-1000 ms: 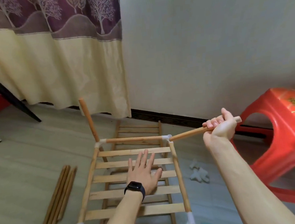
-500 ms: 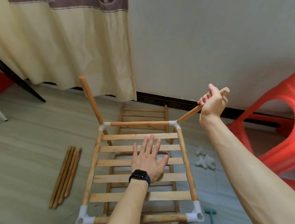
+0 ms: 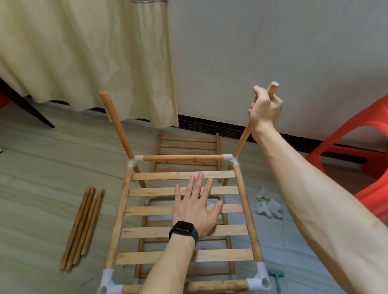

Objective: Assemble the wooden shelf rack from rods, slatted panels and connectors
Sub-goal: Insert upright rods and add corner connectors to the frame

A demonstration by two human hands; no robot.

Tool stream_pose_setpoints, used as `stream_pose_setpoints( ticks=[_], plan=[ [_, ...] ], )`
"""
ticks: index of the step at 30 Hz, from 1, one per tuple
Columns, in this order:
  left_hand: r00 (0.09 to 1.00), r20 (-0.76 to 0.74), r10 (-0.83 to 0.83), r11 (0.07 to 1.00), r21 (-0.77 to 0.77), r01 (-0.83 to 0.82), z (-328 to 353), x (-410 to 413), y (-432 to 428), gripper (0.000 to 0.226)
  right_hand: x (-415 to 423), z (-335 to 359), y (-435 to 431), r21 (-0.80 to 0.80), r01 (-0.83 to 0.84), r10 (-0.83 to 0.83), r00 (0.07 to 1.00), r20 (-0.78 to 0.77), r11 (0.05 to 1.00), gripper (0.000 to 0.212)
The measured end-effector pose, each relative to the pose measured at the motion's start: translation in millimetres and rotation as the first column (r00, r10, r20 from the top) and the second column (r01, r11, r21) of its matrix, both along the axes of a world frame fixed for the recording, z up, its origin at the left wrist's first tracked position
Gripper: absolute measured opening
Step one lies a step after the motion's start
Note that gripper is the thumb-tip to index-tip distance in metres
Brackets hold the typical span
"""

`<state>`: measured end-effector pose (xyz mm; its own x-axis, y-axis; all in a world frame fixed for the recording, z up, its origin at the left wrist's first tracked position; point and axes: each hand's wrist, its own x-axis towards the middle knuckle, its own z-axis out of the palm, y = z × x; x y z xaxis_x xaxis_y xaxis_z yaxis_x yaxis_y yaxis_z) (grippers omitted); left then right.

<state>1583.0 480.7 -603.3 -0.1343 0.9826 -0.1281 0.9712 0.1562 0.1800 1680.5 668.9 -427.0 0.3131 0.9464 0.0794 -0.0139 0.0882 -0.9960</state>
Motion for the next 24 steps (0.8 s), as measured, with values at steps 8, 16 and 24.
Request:
stream_pose_setpoints(
  ticks=[8,16,24],
  plan=[
    [1.0,0.007,-0.006,1.0,-0.008,0.006,3,-1,2,0.073,-14,-7,6,0.072,-0.087,0.078,0.99,0.117,0.994,0.036],
    [1.0,0.002,-0.009,1.0,-0.011,0.009,2,0,1,0.073,-3,-26,3,0.064,-0.201,0.195,0.977,0.091,0.977,0.04],
    [1.0,0.01,-0.013,1.0,-0.022,0.013,1,-3,3,0.074,-9,-29,8,0.07,-0.211,0.207,0.977,0.057,0.975,0.041]
  ],
)
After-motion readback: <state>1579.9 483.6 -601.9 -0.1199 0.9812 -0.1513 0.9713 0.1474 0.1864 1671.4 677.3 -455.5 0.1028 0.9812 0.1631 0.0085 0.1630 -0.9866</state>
